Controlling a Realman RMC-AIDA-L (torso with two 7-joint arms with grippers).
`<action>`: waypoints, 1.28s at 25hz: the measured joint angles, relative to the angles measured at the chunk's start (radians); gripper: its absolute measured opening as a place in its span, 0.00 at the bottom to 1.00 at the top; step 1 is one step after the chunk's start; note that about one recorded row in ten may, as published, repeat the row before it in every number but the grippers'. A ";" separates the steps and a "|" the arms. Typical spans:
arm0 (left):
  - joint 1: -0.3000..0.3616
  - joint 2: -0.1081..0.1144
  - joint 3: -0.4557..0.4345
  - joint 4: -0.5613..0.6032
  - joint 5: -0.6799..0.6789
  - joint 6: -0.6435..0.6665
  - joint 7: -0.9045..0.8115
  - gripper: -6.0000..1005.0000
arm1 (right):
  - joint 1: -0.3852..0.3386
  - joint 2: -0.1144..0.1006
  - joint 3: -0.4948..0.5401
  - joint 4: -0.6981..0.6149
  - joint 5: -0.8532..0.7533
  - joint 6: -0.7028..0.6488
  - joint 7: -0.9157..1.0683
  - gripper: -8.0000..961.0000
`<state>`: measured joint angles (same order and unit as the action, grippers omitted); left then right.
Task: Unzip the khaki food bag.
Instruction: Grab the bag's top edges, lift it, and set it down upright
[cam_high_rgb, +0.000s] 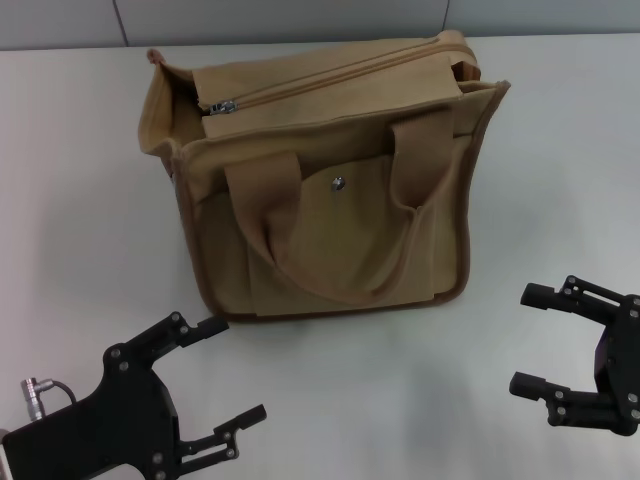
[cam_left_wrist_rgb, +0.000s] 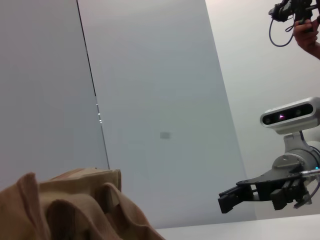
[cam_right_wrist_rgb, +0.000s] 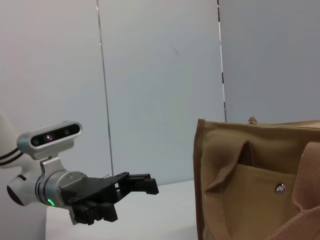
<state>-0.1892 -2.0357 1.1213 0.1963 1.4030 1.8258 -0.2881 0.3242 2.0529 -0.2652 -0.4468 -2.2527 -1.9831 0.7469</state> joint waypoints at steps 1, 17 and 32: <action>0.001 0.000 -0.003 0.000 0.000 0.000 0.000 0.80 | 0.001 0.000 -0.001 0.000 0.000 0.000 0.000 0.88; 0.054 0.010 -0.214 -0.002 -0.001 0.046 -0.031 0.79 | -0.014 0.000 0.005 -0.006 0.030 -0.010 -0.020 0.88; -0.104 -0.037 -0.363 -0.052 0.023 -0.073 -0.131 0.78 | -0.057 0.031 0.004 0.121 0.285 0.031 -0.029 0.88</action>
<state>-0.2928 -2.0730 0.7584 0.1445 1.4256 1.7528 -0.4194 0.2667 2.0838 -0.2608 -0.3263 -1.9672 -1.9520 0.7175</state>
